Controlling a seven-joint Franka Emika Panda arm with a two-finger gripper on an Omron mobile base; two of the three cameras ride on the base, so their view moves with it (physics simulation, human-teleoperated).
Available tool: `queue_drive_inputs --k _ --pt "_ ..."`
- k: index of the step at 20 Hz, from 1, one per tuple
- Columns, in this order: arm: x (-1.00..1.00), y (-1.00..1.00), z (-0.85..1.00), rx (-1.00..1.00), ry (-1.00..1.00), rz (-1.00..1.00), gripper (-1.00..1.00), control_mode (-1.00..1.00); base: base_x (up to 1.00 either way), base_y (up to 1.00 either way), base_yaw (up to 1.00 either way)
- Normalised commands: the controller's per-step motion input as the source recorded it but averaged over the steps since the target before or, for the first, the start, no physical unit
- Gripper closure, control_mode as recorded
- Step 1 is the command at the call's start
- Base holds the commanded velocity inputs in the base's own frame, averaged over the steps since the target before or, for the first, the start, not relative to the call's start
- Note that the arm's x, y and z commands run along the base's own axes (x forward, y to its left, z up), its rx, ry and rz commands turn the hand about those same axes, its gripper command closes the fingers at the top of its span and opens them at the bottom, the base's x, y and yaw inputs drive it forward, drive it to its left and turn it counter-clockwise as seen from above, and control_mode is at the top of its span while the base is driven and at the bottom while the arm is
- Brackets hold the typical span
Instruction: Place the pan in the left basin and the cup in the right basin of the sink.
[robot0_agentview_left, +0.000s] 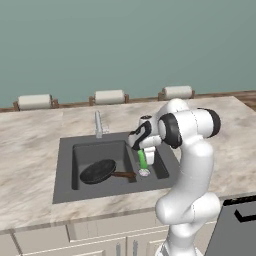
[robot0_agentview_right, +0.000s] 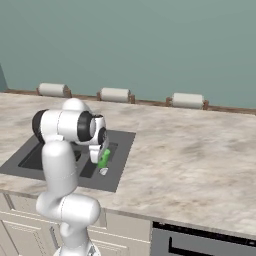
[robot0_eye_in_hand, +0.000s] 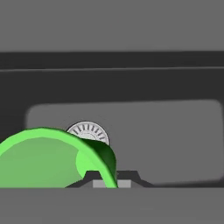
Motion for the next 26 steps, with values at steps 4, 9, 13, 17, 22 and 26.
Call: queue_drive_inputs --k 4,9,13,17,22,26 --pt "0.09 0.0 -0.22 -0.01 0.0 0.0 1.0 -1.0 0.0 0.0 0.0" --pt "0.08 0.0 -0.18 0.0 0.0 0.0 1.0 -1.0 0.0 0.0 0.0" --pt "0.06 0.0 -0.12 0.0 0.0 0.0 1.0 -1.0 0.0 0.0 0.0" --pt "0.05 0.0 -0.1 0.0 0.0 0.0 1.0 -1.0 0.0 0.0 0.0" --pt "0.05 0.0 -0.11 0.0 0.0 0.0 1.0 -1.0 0.0 0.0 0.0" --pt "0.05 0.0 -0.12 0.0 0.0 0.0 1.0 -1.0 0.0 0.0 0.0"
